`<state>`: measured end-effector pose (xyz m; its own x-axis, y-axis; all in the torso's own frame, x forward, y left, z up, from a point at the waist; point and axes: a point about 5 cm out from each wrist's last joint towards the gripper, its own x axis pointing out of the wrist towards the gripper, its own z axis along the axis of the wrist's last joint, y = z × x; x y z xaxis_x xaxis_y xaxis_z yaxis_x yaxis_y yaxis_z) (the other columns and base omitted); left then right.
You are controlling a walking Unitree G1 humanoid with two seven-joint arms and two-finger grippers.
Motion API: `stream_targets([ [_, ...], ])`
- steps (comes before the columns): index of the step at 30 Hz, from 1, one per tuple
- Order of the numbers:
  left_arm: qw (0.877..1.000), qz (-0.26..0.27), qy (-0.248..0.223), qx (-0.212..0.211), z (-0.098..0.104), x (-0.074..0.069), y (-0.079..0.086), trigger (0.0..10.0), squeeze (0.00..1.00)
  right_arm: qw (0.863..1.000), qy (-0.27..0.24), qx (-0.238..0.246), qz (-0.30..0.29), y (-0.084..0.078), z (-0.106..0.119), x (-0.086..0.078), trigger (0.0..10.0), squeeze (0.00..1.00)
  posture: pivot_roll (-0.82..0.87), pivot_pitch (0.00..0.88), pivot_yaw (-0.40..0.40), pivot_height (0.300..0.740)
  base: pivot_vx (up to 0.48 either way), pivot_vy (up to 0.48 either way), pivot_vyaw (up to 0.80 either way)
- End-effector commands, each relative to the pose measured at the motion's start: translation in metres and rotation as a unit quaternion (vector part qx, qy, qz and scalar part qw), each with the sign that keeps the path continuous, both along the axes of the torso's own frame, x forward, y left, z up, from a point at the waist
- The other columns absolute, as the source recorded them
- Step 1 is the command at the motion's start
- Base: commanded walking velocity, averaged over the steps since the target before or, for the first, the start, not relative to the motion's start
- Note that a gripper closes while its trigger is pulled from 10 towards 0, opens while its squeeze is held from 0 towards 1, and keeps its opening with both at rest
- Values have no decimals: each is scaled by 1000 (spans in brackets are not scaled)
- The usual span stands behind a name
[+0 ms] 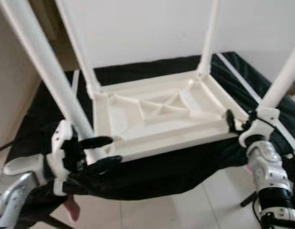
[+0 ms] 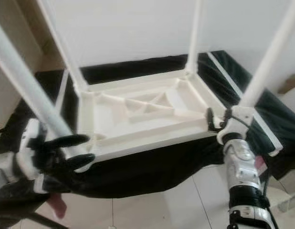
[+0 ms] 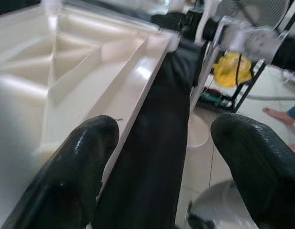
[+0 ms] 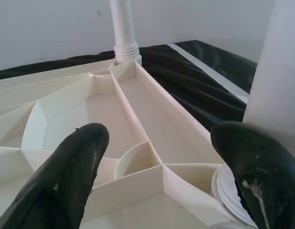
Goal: Building children table
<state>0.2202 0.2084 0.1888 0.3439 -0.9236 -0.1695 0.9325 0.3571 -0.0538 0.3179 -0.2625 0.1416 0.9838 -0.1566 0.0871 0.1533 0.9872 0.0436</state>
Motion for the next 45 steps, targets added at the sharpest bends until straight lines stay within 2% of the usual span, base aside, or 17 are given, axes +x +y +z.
stream_targets([
  [1,1000,-2,10,11,1,-4,6,10000,0,1000,9,8,-20,-9,-7,-4,10000,0,38,0,51,740,0,0,0],
  [2,999,1,40,27,-3,-13,12,10000,0,1000,8,6,-19,-5,-10,-2,10000,0,54,0,43,740,0,0,0],
  [6,996,25,61,51,-12,-21,24,10000,0,1000,6,7,-8,6,-13,0,10000,0,64,0,40,740,0,0,0],
  [11,991,85,63,87,-18,-14,48,10000,0,1000,5,13,20,22,-18,1,10000,0,73,0,32,740,0,0,0],
  [14,979,176,31,102,-11,4,78,10000,0,999,-4,7,51,40,-20,0,10000,0,73,0,26,740,0,0,0],
  [17,972,211,13,103,-8,12,88,10000,0,999,-11,4,49,44,-19,-1,10000,0,69,0,25,740,0,0,0],
  [19,956,275,-22,101,-2,31,101,10000,0,999,-19,4,43,52,-18,-4,10000,0,67,0,20,740,0,0,0],
  [22,949,294,-47,104,1,38,104,10000,0,999,-22,7,44,55,-19,-7,10000,0,58,0,19,740,0,0,0],
  [24,935,335,-89,81,10,55,106,10000,0,999,-18,15,48,64,-24,-17,10000,0,52,0,16,740,0,0,0],
  [26,935,335,-89,81,10,55,106,10000,0,999,-18,15,48,64,-24,-17,10000,0,52,0,16,740,0,0,0],
  [27,927,357,-99,57,13,66,107,10000,0,999,-15,21,46,68,-27,-23,10000,0,44,0,17,740,0,0,0],
  [28,918,375,-127,30,19,77,105,10000,0,999,-12,22,39,71,-30,-29,10000,0,35,0,18,740,0,0,0],
  [30,911,388,-128,-56,27,97,97,10000,0,1000,-5,13,11,72,-36,-41,10000,0,17,0,23,740,0,0,0],
  [31,911,388,-128,-56,27,97,97,10000,0,1000,-5,13,11,72,-36,-41,10000,0,17,0,23,740,0,0,0],
  [33,914,368,-131,-111,31,118,77,10000,0,1000,7,-2,-19,73,-45,-55,10000,0,-8,0,32,740,0,0,0],
  [42,929,293,-118,-192,40,133,44,10000,0,997,36,9,-67,67,-57,-78,10000,0,-57,0,60,740,0,0,0],
  [45,947,169,-83,-261,49,134,10,10000,0,993,59,31,-98,63,-65,-93,10000,0,-86,0,77,740,0,0,0],
])
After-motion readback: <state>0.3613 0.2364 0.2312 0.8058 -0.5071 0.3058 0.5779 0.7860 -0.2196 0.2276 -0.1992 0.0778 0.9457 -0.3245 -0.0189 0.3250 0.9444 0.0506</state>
